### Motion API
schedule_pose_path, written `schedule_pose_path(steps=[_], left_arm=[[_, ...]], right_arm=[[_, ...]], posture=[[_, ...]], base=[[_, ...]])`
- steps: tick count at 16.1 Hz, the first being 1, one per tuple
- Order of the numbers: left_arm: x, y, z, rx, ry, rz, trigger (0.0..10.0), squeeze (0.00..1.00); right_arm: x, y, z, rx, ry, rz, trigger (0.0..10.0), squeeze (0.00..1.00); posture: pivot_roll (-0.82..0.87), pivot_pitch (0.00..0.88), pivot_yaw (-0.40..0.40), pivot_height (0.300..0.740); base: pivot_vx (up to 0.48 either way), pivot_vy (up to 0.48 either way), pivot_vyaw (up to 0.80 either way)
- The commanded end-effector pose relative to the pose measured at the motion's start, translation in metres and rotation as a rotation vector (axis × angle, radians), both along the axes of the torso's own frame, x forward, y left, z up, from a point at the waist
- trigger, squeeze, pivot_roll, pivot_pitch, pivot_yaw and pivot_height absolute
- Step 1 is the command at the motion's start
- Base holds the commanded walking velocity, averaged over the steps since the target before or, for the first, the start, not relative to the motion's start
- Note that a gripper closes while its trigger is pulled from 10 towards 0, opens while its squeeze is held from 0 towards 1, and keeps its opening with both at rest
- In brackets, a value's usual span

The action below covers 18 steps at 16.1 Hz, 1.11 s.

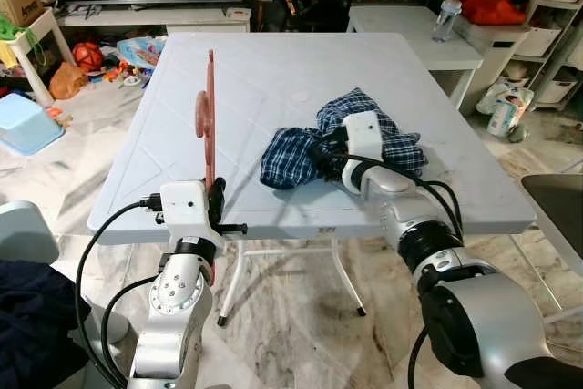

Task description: Hang hanger

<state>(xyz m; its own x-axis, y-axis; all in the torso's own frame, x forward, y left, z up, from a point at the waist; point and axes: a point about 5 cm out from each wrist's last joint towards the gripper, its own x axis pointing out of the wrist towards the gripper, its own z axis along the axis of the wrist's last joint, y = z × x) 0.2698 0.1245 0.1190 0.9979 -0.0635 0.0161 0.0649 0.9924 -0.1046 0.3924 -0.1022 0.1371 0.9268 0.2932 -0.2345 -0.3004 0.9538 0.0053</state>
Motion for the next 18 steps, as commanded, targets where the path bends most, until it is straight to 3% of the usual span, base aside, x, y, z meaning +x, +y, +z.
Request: schedule_pose_path(steps=[1,2,3,7,9,13,18], left_arm=[[-0.004,-0.005,-0.001,0.017,0.004,-0.04,10.0,0.0],[-0.007,-0.006,-0.002,0.021,0.004,-0.053,10.0,0.0],[-0.009,-0.007,-0.003,0.025,0.011,-0.056,10.0,0.0],[-0.014,-0.01,-0.003,0.06,0.001,-0.084,10.0,0.0],[-0.015,-0.013,-0.003,0.068,0.0,-0.108,10.0,0.0],[-0.014,-0.014,-0.001,0.087,0.003,-0.123,10.0,0.0],[-0.014,-0.012,-0.001,0.093,0.011,-0.114,10.0,0.0]], right_arm=[[0.001,-0.023,0.009,0.054,-0.082,-0.015,10.0,0.88],[-0.004,-0.037,0.012,0.086,-0.134,0.001,10.0,0.27],[-0.009,-0.047,0.014,0.11,-0.18,0.01,10.0,0.0],[-0.044,-0.074,0.026,0.19,-0.371,-0.011,10.0,0.0],[-0.057,-0.075,0.023,0.201,-0.375,-0.038,10.0,0.0],[-0.062,-0.077,0.024,0.227,-0.362,-0.124,10.0,0.0],[-0.061,-0.074,0.019,0.177,-0.333,-0.179,10.0,0.0]], posture=[[0.0,0.0,-0.07,0.74],[-0.01,0.0,-0.066,0.74],[-0.02,0.0,-0.063,0.74],[-0.05,0.0,-0.039,0.74],[-0.05,0.0,-0.026,0.74],[-0.05,0.0,-0.018,0.74],[-0.04,0.0,-0.013,0.74]], base=[[0.0,0.0,0.0],[0.0,0.0,0.0],[0.0,0.0,0.0],[0.0,0.0,0.0],[0.0,0.0,0.0],[0.0,0.0,0.0],[-0.098,0.0,0.0]])
